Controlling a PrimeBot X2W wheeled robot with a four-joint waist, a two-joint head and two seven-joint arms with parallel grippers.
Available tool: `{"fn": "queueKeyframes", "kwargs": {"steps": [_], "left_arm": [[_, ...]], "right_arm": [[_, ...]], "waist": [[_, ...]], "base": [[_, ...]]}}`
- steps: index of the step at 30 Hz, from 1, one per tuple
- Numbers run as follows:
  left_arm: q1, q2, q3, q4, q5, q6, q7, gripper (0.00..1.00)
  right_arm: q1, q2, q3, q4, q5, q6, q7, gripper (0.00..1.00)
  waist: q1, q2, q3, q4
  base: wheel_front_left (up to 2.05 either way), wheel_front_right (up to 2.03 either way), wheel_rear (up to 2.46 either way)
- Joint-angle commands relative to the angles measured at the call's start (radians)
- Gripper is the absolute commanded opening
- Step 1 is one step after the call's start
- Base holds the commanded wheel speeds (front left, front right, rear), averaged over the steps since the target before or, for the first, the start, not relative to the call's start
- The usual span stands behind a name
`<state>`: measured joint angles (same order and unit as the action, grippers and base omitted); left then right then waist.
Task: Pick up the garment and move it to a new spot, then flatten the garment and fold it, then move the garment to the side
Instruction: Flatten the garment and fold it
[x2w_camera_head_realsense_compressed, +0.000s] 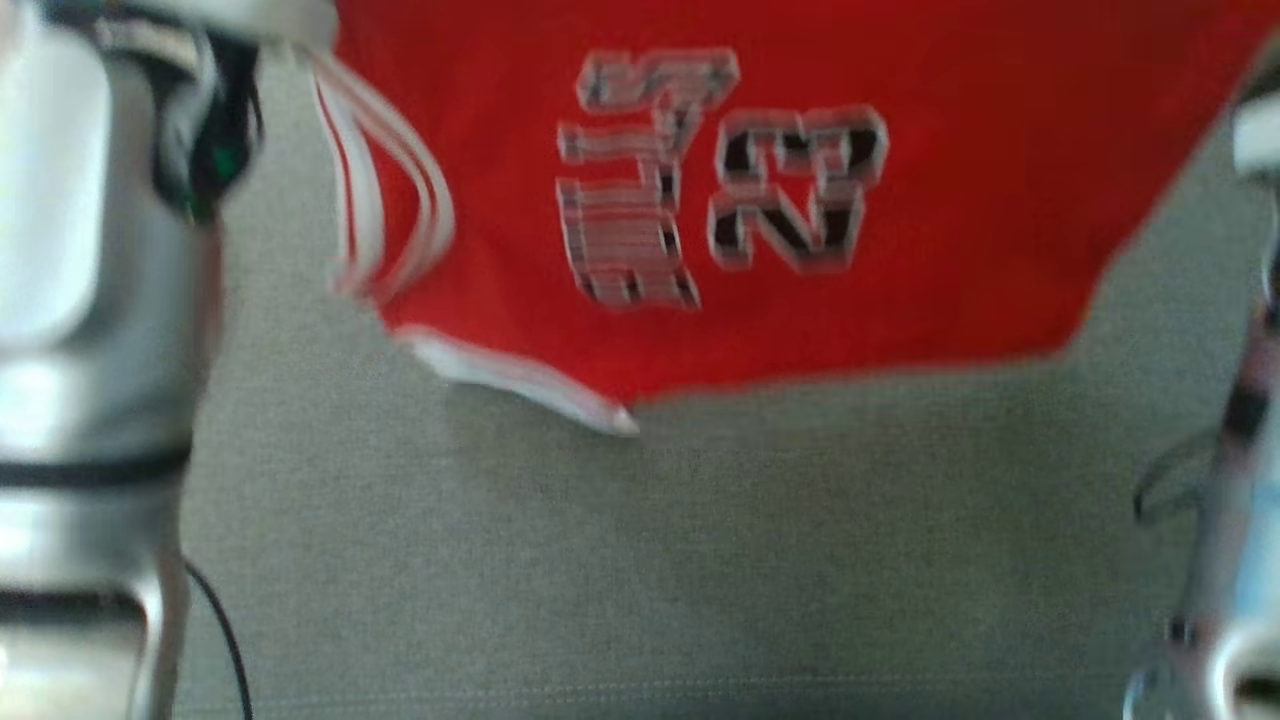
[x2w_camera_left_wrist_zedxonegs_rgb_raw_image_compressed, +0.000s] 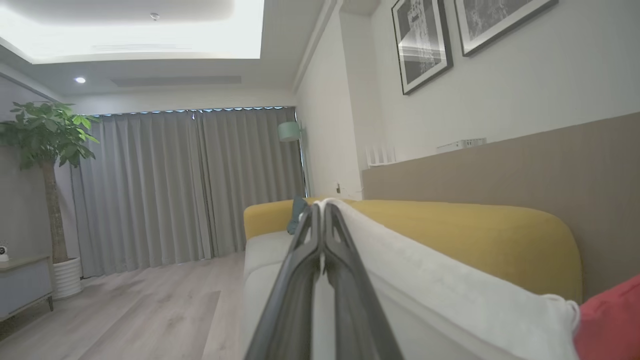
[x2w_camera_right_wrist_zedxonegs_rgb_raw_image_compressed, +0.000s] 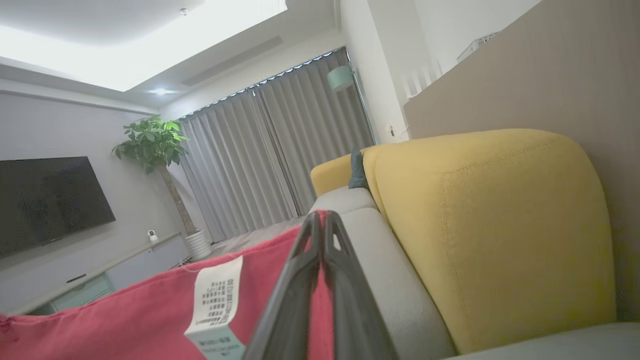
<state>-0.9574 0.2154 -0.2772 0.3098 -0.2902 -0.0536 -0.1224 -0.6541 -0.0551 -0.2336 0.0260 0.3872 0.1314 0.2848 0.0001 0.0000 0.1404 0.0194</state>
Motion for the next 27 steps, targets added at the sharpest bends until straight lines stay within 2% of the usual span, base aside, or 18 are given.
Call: {"fn": "queueKeyframes", "kwargs": {"steps": [1,6,10,13,21,27], "left_arm": [[-0.111,0.030,0.041,0.039,0.015,-0.002,-0.040,0.00],[-0.297,0.010,0.042,0.277,0.025,-0.021,-0.118,0.00],[-0.417,0.006,0.054,0.394,0.044,-0.007,-0.136,0.00],[-0.466,0.003,0.059,0.479,0.045,-0.013,-0.138,0.00],[-0.372,-0.038,0.076,0.696,-0.004,-0.044,-0.139,0.00],[-0.279,-0.060,0.105,0.751,-0.040,-0.057,-0.139,0.00]], "right_arm": [[-0.110,-0.010,0.044,0.025,-0.010,-0.001,-0.030,0.00],[-0.320,-0.009,0.099,0.249,-0.027,-0.001,-0.165,0.00],[-0.462,-0.007,0.145,0.410,-0.019,-0.001,-0.260,0.00],[-0.532,-0.007,0.197,0.535,-0.022,-0.001,-0.320,0.00],[-0.558,-0.002,0.315,0.864,-0.001,-0.001,-0.407,0.00],[-0.519,-0.001,0.358,0.986,0.038,-0.001,-0.454,0.00]], "waist": [[-0.0001,0.0000,0.024,-0.012],[-0.0001,0.0000,0.051,-0.030],[-0.0001,0.0000,0.097,-0.040],[-0.0001,0.0000,0.140,-0.041],[-0.0001,0.0000,0.244,-0.031],[-0.0001,0.0000,0.287,-0.026]], "base": [[0.00,0.00,0.00],[0.00,0.00,0.00],[0.00,0.00,0.00],[0.00,0.00,0.00],[0.00,0.00,0.00],[0.00,0.00,0.00]]}}
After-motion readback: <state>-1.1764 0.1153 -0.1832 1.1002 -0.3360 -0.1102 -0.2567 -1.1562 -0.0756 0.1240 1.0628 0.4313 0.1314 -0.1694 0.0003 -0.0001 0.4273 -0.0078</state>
